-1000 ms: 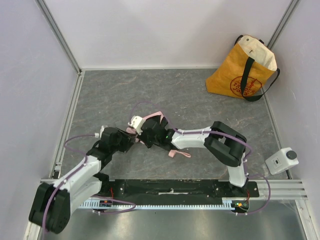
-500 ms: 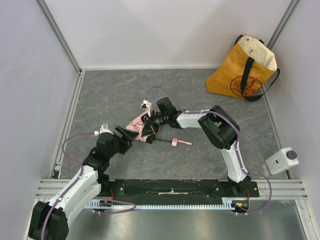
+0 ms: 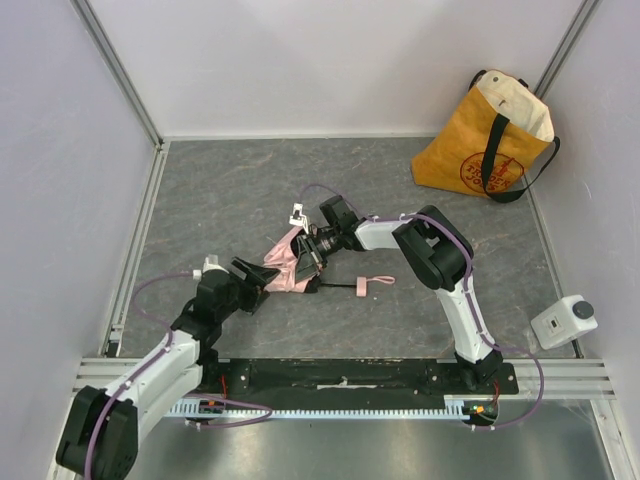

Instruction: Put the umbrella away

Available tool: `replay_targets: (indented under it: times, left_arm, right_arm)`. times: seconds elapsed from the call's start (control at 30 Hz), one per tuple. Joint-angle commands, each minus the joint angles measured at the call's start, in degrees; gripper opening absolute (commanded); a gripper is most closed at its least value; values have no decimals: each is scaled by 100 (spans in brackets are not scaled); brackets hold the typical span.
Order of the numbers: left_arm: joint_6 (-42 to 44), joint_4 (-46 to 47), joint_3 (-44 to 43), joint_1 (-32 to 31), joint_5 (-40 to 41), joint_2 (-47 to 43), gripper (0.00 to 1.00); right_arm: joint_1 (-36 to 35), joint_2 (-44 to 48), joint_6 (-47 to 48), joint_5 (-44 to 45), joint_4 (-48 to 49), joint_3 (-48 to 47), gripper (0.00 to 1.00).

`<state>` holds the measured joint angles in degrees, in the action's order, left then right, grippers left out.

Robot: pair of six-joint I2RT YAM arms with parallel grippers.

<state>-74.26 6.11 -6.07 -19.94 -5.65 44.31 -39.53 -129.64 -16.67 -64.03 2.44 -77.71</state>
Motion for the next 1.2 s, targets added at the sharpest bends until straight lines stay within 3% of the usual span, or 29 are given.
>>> replay_targets:
  times: [0.0, 0.3, 0.43, 0.6, 0.87, 0.97, 1.07, 1.1, 1.17]
  left_arm:
    - [-412, 601, 245, 34, 363, -327, 87]
    - [-1354, -425, -500, 26, -243, 990, 96]
    - [-1653, -497, -624, 8, 72, 1421, 98]
    - [-2021, -348, -747, -79, 143, 2072, 84]
    - [-1917, 285, -589, -308, 468, 2564, 85]
    - [-1820, 636, -387, -317, 477, 2775, 72]
    - [-1653, 1243, -106, -317, 495, 2872, 46]
    - [-1584, 1313, -18, -317, 512, 2864, 30]
    - [-1417, 1253, -26, -317, 504, 2837, 21]
  right_arm:
    - [-37, -676, 172, 1156, -1694, 450, 0]
    - [-37, -457, -47, 1314, -1352, 625, 0]
    - [-64, -316, 23, 1490, -1334, 687, 0]
    - [-116, -298, 111, 1683, -1448, 652, 0]
    - [-345, -175, 374, 2052, -1781, 433, 0]
    - [-406, -96, 515, 2368, -1948, 389, 0]
    - [-459, 9, 585, 2562, -1984, 441, 0]
    - [-485, 35, 620, 2649, -2045, 441, 0]
    - [-556, 132, 673, 2834, -2133, 415, 0]
